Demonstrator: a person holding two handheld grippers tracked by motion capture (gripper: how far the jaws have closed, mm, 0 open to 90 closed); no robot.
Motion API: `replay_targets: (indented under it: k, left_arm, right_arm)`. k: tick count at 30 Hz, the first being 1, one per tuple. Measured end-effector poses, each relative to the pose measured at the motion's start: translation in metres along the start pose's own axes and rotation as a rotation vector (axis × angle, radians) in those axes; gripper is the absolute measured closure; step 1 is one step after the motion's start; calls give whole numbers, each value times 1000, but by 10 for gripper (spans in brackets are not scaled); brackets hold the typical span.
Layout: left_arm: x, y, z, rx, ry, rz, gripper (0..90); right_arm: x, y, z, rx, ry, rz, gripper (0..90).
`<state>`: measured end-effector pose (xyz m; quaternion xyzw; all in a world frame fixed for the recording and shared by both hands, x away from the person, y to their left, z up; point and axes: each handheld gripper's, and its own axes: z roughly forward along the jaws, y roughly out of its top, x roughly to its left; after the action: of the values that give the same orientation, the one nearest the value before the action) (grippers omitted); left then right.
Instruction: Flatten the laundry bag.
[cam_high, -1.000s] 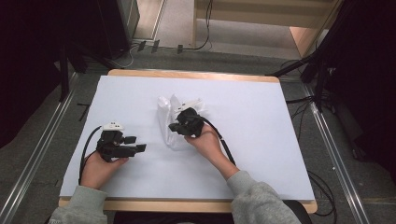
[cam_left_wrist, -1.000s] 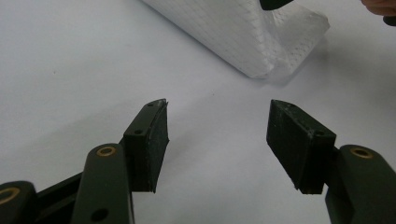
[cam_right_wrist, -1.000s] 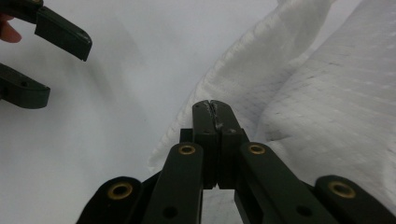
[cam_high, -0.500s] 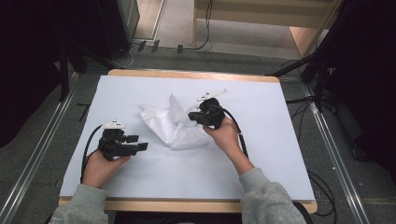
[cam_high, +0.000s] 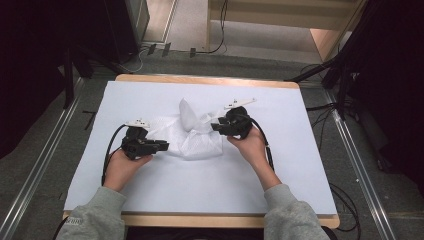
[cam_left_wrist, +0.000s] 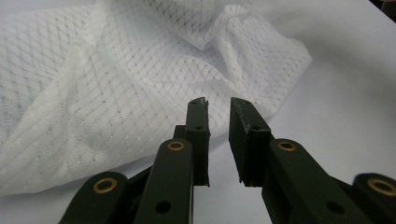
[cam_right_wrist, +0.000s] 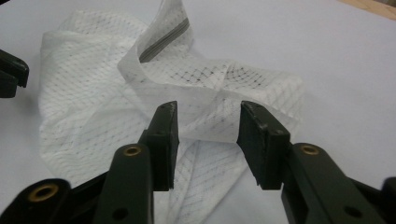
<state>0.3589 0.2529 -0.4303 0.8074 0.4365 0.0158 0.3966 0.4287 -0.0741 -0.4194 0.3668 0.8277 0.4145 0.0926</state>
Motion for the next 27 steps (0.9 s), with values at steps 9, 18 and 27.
replay_targets:
  k: [9, 18, 27]
  left_arm:
    - [5, -4, -8, -24, -5, -27, 792]
    - [6, -17, -23, -51, 27, -53, 687]
    - [11, -26, -34, -75, 50, -79, 625]
  right_arm:
    - [-5, 4, 13, 19, -2, -5, 446]
    - [7, 20, 36, 35, -2, -77, 429]
    - [7, 22, 58, 86, 58, -38, 889]
